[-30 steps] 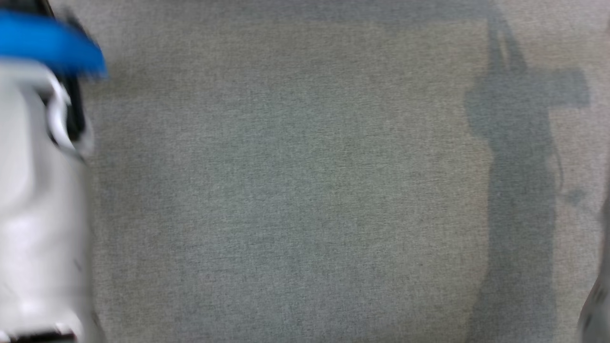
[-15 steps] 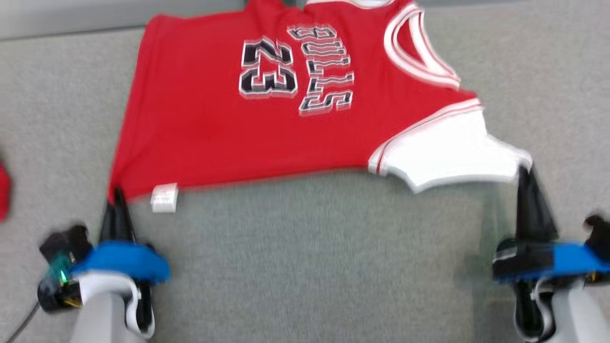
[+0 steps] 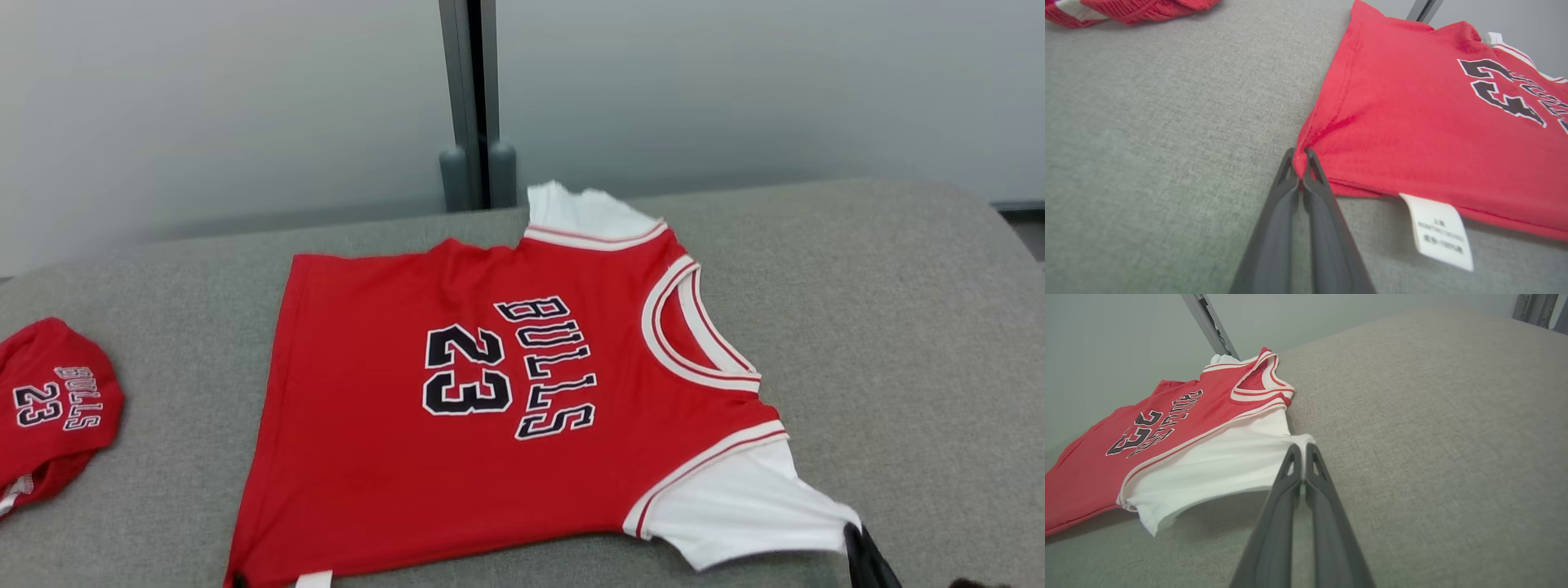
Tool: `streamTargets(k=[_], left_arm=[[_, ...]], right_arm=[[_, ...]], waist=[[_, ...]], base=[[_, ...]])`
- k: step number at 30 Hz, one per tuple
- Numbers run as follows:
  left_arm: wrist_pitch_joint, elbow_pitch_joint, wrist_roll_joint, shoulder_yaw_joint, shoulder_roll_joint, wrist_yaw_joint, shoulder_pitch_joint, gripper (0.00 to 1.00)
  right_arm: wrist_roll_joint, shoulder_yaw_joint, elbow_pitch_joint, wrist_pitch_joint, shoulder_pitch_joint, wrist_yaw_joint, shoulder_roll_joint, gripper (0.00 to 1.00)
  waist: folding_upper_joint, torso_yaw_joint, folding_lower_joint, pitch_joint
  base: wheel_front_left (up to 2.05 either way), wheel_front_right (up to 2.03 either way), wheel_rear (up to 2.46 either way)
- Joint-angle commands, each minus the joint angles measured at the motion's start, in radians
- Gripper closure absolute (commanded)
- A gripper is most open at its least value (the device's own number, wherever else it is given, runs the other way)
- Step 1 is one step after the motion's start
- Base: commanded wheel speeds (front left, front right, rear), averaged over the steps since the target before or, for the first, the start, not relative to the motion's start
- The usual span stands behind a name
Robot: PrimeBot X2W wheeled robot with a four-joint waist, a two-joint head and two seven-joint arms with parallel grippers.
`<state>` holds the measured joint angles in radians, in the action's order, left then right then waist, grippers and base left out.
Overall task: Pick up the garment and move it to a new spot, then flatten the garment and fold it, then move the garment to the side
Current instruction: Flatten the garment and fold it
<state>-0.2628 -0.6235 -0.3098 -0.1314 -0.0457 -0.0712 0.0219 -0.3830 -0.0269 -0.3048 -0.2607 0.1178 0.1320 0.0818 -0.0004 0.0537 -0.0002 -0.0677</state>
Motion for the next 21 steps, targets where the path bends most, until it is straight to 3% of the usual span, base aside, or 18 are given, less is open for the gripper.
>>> streamTargets(k=[1,10,21], left_arm=[[-0.002,0.002,-0.015,0.008,-0.009,0.011,0.044,1.00],[-0.003,0.074,-0.055,0.060,-0.009,0.033,0.144,1.00],[-0.002,0.130,-0.024,0.153,-0.006,0.041,-0.018,1.00]], right_arm=[[-0.008,0.002,-0.006,-0.006,0.047,-0.002,0.017,1.00],[-0.024,-0.013,0.045,-0.007,0.152,-0.002,0.026,1.00],[-0.020,-0.036,0.060,-0.006,-0.055,-0.002,0.011,1.00]], waist=[[0.0004,0.030,0.0002,0.050],[0.0004,0.019,0.0002,0.081],[0.0004,-0.028,0.0002,0.013]], base=[[0.00,0.00,0.00],[0.00,0.00,0.00],[0.00,0.00,0.00]])
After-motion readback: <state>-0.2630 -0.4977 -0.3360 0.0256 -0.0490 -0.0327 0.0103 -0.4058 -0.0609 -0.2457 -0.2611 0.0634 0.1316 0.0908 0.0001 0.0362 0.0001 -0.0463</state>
